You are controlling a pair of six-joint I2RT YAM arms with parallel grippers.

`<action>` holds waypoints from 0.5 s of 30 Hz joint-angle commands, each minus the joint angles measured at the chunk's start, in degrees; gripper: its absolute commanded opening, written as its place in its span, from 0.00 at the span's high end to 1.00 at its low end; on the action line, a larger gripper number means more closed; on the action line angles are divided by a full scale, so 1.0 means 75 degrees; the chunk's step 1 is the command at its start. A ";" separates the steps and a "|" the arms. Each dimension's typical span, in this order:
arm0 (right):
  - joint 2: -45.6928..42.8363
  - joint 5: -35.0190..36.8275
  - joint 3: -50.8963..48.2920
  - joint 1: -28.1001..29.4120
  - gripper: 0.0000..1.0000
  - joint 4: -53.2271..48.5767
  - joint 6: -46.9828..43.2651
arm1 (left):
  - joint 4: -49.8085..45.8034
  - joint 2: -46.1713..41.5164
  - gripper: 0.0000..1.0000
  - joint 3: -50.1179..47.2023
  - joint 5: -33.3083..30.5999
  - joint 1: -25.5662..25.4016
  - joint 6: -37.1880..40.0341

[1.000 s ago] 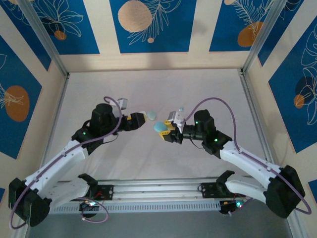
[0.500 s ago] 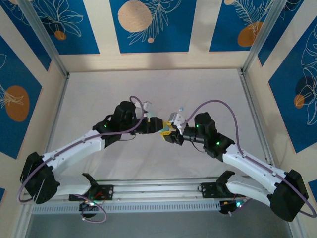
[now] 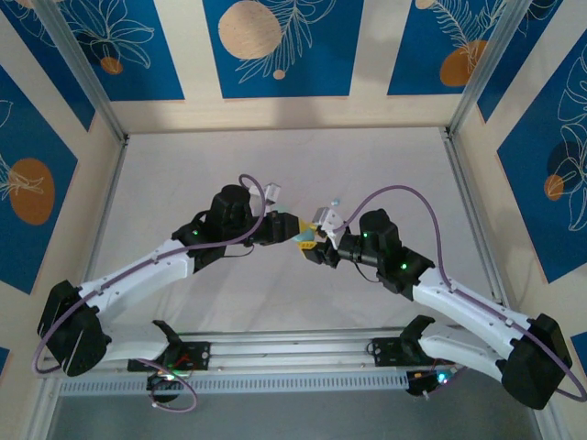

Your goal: Insert the wireless bluetooth earbuds into the charging case

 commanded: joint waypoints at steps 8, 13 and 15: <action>-0.0267 -0.0038 -0.0144 -0.0010 0.44 0.0102 -0.1052 | 0.0599 -0.0367 0.80 -0.0281 -0.0365 -0.0042 -0.1019; -0.0280 -0.0178 -0.0056 -0.0168 0.48 0.0288 -0.0942 | 0.0509 -0.0393 0.80 -0.0312 -0.0280 -0.0040 -0.1049; -0.0294 -0.0215 -0.0093 -0.0198 0.48 0.0431 -0.0826 | 0.0413 -0.0422 0.79 -0.0301 -0.0310 -0.0041 -0.1017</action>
